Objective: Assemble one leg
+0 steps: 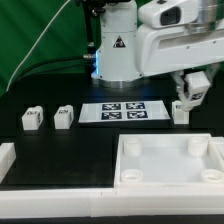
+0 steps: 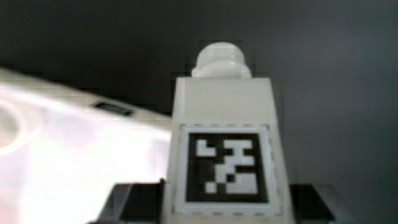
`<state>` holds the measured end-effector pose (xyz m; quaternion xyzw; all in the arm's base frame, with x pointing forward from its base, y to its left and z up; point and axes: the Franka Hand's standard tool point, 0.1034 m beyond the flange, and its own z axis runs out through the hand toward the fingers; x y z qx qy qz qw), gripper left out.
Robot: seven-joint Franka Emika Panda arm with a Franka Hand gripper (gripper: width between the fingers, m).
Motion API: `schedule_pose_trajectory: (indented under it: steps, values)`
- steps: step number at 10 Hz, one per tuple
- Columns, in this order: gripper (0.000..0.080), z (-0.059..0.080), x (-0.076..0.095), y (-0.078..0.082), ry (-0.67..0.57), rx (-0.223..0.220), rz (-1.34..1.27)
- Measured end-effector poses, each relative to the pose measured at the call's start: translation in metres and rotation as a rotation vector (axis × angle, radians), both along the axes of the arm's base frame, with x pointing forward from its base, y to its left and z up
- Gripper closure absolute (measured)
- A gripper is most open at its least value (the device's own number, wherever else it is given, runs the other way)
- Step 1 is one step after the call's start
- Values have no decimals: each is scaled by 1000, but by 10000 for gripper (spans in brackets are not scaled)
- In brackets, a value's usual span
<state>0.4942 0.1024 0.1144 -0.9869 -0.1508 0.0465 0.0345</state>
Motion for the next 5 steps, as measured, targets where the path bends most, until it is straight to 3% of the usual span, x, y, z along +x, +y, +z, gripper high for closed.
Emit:
schedule_pose_trajectory:
  steps: [2,5]
  values:
    - [506,14,36,-7,-31,13,16]
    - [506,19,80,-6,-50,31,11]
